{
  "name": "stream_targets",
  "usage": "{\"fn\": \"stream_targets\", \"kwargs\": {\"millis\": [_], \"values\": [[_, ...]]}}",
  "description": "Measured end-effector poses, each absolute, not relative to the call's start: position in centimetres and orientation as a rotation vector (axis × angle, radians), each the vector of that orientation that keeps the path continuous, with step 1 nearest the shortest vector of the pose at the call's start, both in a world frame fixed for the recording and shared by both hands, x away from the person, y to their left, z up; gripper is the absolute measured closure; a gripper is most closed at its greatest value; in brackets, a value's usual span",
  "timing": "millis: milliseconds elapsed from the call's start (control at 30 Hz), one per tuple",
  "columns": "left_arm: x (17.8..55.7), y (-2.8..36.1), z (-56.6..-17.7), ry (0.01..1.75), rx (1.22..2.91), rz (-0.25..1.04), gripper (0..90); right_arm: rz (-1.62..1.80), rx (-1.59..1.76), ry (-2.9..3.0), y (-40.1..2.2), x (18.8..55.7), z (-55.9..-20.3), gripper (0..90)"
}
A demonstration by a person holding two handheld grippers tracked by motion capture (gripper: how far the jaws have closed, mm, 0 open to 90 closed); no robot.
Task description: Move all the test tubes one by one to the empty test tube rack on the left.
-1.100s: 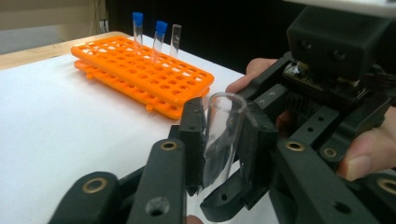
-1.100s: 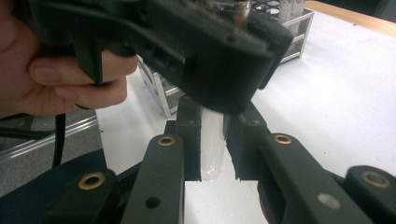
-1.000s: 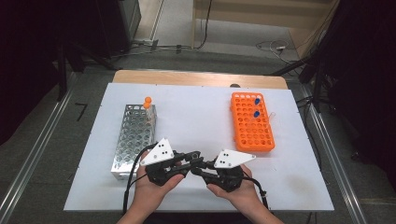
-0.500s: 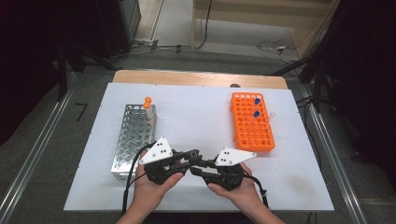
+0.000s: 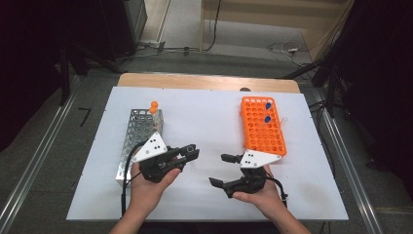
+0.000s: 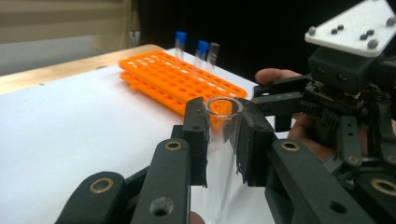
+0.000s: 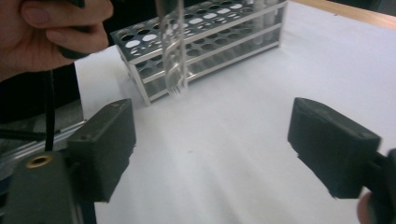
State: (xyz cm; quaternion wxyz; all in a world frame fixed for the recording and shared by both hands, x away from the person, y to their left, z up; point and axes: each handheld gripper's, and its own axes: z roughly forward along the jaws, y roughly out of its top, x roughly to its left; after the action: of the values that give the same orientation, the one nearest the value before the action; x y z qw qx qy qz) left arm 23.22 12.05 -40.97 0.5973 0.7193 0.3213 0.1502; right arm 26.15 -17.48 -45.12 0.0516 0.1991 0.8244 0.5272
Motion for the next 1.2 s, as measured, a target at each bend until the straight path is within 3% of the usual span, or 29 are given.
{"fn": "stream_targets", "kwargs": {"millis": [667,733,1200], "values": [[26.4,18.1,-38.5,0.893,1.612,0.543,76.0,1.552,0.824,2.38,-25.6,29.9,-45.5,3.9],[27.0,18.7,-38.6,0.912,1.605,0.559,76.0,1.557,0.842,2.373,-26.1,30.2,-45.6,0.5],[31.0,21.4,-40.2,1.062,1.541,0.616,76.1,1.568,0.898,2.353,-28.0,30.9,-46.1,0.0]]}}
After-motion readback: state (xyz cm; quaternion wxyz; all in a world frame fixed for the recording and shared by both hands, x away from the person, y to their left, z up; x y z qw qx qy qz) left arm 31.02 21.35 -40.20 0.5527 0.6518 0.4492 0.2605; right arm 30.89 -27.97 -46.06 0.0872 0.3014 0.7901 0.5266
